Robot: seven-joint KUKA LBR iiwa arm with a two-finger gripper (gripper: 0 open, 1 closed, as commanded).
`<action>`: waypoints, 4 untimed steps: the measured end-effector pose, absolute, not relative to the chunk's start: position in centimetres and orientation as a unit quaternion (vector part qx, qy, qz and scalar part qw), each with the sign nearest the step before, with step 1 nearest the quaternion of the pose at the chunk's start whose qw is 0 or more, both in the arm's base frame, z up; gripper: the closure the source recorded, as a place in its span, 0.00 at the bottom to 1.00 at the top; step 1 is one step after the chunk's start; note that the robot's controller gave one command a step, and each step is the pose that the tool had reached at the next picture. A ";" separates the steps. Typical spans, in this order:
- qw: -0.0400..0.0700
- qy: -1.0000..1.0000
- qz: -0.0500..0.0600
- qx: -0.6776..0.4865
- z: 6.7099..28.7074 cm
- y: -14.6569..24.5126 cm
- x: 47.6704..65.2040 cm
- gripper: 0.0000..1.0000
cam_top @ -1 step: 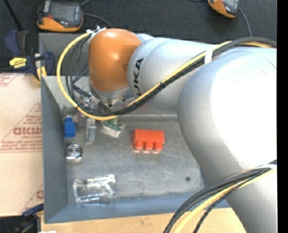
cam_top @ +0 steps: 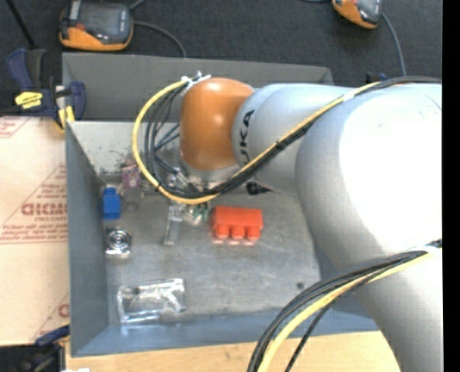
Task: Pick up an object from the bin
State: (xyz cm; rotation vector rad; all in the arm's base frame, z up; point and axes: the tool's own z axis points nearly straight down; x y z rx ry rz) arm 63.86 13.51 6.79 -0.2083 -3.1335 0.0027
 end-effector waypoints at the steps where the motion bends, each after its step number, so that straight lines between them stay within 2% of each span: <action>1: -0.004 -1.000 0.001 0.002 10.3 6.9 65.3 0.00; 2: -0.001 -0.997 0.000 -0.072 11.1 4.2 61.4 0.00; 3: 0.000 -0.992 -0.001 -0.128 6.9 4.3 59.3 0.00; 4: -0.003 -0.980 -0.001 -0.198 7.1 6.1 64.2 0.00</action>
Offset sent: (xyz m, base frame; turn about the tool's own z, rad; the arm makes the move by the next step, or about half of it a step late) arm 0.0118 -0.0610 0.0321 -0.1416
